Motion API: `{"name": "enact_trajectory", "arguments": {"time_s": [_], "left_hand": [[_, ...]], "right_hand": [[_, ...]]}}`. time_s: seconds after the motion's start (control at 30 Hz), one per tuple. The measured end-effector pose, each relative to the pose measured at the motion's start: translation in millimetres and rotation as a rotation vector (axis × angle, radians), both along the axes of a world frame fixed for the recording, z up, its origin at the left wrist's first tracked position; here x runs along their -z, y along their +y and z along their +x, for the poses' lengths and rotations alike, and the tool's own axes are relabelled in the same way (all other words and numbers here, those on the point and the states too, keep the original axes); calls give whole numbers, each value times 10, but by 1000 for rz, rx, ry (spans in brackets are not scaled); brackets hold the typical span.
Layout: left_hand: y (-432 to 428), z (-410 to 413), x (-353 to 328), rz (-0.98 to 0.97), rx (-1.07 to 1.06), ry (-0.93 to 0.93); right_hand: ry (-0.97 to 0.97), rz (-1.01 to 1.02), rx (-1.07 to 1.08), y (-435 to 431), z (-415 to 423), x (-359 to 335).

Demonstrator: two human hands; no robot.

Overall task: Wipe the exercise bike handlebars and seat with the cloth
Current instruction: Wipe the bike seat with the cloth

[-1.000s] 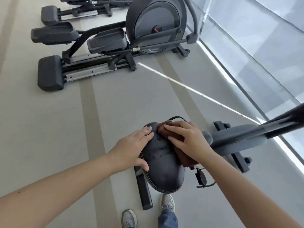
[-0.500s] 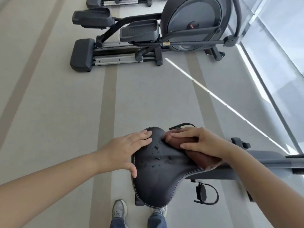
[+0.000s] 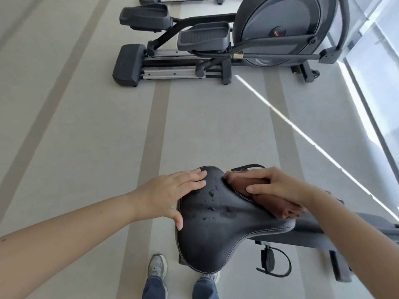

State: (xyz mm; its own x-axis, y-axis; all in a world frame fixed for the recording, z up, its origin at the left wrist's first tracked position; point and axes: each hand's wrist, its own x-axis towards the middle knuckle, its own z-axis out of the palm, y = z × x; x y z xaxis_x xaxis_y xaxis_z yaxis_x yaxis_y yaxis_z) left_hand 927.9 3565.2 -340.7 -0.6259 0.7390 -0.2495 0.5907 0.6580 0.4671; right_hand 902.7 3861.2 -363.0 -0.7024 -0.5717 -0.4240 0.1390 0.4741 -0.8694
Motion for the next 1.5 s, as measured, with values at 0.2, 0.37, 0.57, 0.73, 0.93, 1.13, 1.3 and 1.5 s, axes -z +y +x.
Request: {"name": "enact_trajectory", "arguments": {"time_s": [0.2, 0.37, 0.57, 0.73, 0.93, 1.13, 1.3, 1.5], "left_hand": [[-10, 6, -4, -9, 8, 71], [-16, 4, 16, -19, -6, 25], [-12, -18, 2, -29, 17, 32], [-33, -12, 21, -14, 17, 37], [2, -54, -70, -56, 127, 170], [-10, -214, -20, -78, 286, 234], [61, -401, -10, -31, 463, 196], [182, -645, 61, 64, 669, 121]], "right_hand": [[70, 2, 77, -75, 47, -39], [159, -66, 160, -718, -205, 14], [125, 124, 37, 209, 254, -109], [-46, 129, 215, 674, 509, -122], [-94, 169, 201, 230, 271, -158], [171, 149, 772, 19, 710, -54], [446, 249, 1506, -552, 1147, 94], [397, 317, 1676, -1133, 1459, 66]]}}
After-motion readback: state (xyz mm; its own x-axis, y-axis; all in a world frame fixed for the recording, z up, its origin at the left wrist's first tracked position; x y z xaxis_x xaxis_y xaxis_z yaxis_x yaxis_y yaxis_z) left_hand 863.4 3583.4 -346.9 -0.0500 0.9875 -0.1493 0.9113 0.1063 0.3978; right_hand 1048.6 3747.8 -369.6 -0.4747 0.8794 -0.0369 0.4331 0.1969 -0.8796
